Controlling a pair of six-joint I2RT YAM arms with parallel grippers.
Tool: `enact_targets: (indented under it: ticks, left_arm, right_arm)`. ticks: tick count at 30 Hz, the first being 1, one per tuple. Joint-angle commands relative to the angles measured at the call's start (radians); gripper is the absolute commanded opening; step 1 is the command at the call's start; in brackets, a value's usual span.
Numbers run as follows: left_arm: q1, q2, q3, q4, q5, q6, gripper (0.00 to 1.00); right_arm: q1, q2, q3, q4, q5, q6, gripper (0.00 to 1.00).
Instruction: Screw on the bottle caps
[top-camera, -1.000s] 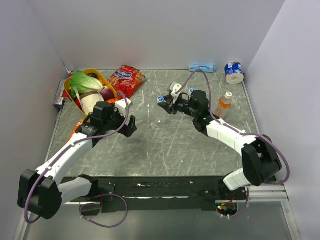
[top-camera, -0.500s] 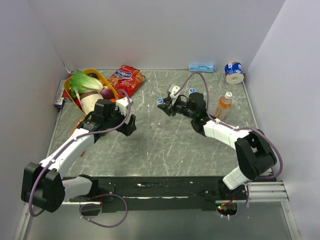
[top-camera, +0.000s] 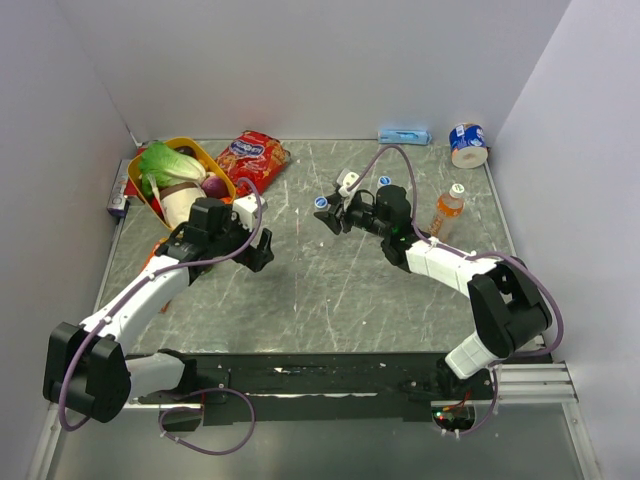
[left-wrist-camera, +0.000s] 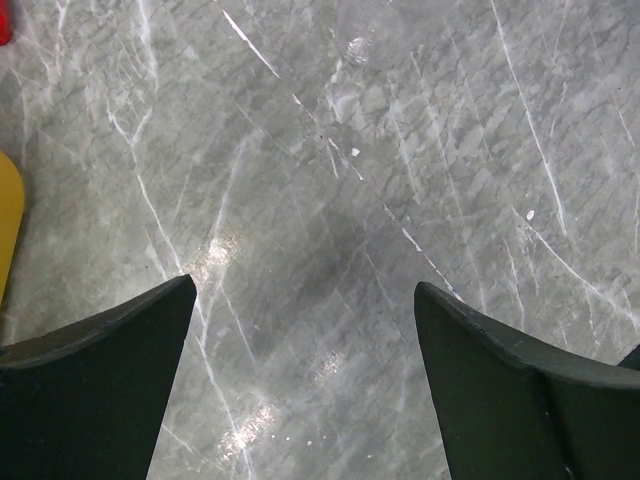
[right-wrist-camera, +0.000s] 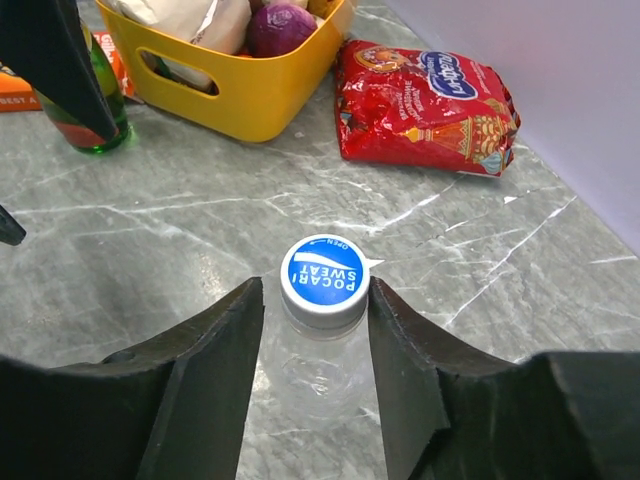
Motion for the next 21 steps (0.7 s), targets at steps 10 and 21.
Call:
enact_targets:
  ticks: [10, 21]
  left_arm:
    - [0.005, -0.003, 0.032, 0.050, 0.045, 0.002, 0.96]
    - [0.005, 0.010, 0.034, 0.056, 0.063, 0.007, 0.96]
  right_arm:
    - [-0.006, 0.014, 0.038, 0.010, 0.013, -0.007, 0.61]
    - [-0.018, 0.046, 0.084, -0.024, 0.042, 0.001, 0.66]
